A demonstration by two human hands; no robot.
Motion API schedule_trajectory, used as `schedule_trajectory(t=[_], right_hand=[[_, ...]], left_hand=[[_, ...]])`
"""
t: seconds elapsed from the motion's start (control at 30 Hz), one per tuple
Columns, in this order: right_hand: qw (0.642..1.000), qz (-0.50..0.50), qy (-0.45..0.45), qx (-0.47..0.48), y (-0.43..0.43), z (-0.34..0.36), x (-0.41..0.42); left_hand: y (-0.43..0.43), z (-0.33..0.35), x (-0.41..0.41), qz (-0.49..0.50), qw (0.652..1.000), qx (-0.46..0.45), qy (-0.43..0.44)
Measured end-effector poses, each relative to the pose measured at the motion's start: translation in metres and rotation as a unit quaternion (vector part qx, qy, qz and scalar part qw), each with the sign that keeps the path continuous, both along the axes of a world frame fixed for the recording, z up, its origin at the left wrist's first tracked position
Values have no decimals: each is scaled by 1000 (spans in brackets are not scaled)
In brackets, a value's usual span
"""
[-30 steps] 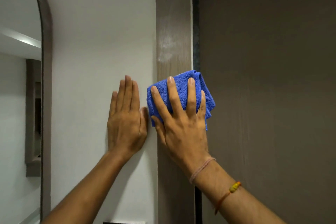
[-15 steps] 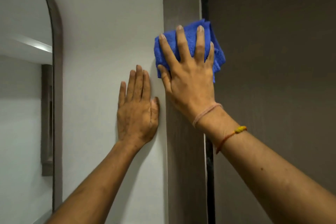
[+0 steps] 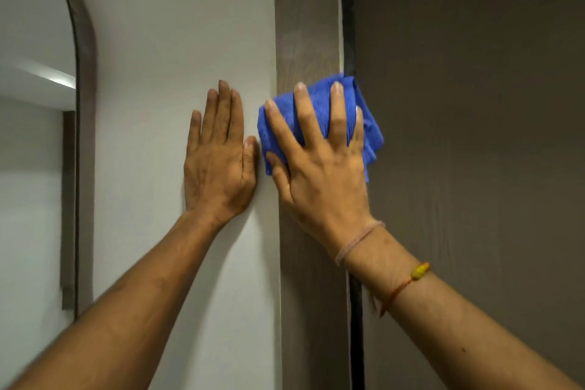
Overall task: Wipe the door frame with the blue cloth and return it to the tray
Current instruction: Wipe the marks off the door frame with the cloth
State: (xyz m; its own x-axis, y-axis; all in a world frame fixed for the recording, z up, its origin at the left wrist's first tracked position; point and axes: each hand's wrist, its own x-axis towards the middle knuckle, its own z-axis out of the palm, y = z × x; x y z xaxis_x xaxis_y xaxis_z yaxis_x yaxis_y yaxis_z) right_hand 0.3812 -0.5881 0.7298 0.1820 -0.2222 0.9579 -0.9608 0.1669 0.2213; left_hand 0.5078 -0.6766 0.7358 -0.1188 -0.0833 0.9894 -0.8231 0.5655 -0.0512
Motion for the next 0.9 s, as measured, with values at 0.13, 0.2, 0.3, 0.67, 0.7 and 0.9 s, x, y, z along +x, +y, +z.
schedule_trajectory(t=[0.13,0.2,0.3,0.67,0.7,0.9], right_hand=[[1000,11,-20,-11,-2,59,3],[999,10,-26,-20,-5,74,6],[999,22,-23,-30,-5,50,6],[1000,-1,10,6,2,25,1],[1000,-1,-1,1,0,40,3],[999,8,7,-34,-1,5,-3]], left_hand=[[-1,0,-1,9,1000,-5,6],[-1,-1,-1,10,1000,-7,7],[-2,-1,-1,6,1000,-6,6],[2,-11,1,12,1000,14,11],[2,-11,1,15,1000,13,12],[1,-12,2,14,1000,9,5]])
